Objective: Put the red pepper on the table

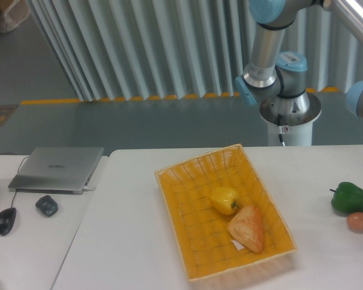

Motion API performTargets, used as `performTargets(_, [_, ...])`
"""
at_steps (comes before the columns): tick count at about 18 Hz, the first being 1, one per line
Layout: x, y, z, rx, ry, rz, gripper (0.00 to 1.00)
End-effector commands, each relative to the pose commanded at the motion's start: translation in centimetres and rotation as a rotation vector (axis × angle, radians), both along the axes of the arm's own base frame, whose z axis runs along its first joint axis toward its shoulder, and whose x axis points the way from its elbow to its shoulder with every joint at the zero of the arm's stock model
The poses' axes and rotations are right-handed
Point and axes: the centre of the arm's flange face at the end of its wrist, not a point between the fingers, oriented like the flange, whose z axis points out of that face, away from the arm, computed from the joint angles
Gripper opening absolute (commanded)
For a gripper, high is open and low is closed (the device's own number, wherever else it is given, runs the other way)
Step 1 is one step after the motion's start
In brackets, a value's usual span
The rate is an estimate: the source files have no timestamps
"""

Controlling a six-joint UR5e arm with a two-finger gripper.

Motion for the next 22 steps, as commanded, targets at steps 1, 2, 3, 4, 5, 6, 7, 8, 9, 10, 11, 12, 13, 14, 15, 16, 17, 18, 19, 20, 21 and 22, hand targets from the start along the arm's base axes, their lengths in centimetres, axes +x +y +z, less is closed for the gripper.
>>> performTargets(1, [0.1,0.0,-0.1,-0.001,-0.003,-0.002,0.49])
performTargets(2, [0.2,0.0,-0.4,-0.004,-0.007,-0.002,0.49])
performTargets(3, [0.2,0.0,-1.0,-0.009,-0.014,0.002,0.49])
performTargets(4, [0.3,0.1,-2.0,-0.016,-0.030,0.008,0.49])
performTargets(5, [0.4,0.2,-2.7,-0.019,-0.043,0.013,0.49])
performTargets(6, [0.5,0.3,-3.6,-0.025,-0.057,0.013,0.49])
performTargets(7, [0.5,0.3,-3.6,-0.027,-0.058,0.015,0.49])
performTargets(8, [0.7,0.3,-3.8,-0.027,-0.061,0.016,0.49])
performTargets(9, [0.8,0.3,-3.7,-0.024,-0.061,0.021,0.49])
performTargets(10, [0.9,0.3,-3.9,-0.024,-0.064,0.022,0.49])
performTargets(11, [0.8,0.3,-3.7,-0.022,-0.061,0.025,0.49])
performTargets(12, [0.8,0.3,-4.0,-0.024,-0.065,0.024,0.81])
performTargets(13, [0.8,0.3,-3.7,-0.019,-0.062,0.023,1.00])
performTargets(14, [0.8,0.4,-3.6,-0.015,-0.062,0.024,1.00])
performTargets(15, [0.8,0.4,-3.5,-0.005,-0.066,0.025,1.00])
performTargets(16, [1.0,0.6,-3.4,0.021,-0.078,0.031,1.00])
performTargets(17, [1.1,0.7,-3.2,0.032,-0.079,0.044,1.00])
performTargets(18, [1.1,0.7,-3.1,0.038,-0.080,0.057,1.00])
performTargets(19, [1.2,1.1,-2.7,0.068,-0.086,0.079,1.00])
performTargets(20, [1.5,1.4,-2.3,0.104,-0.099,0.106,1.00])
performTargets(21, [1.7,1.8,-1.6,0.149,-0.114,0.153,1.00])
performTargets(22, [2.1,2.3,-1.2,0.174,-0.122,0.191,1.00])
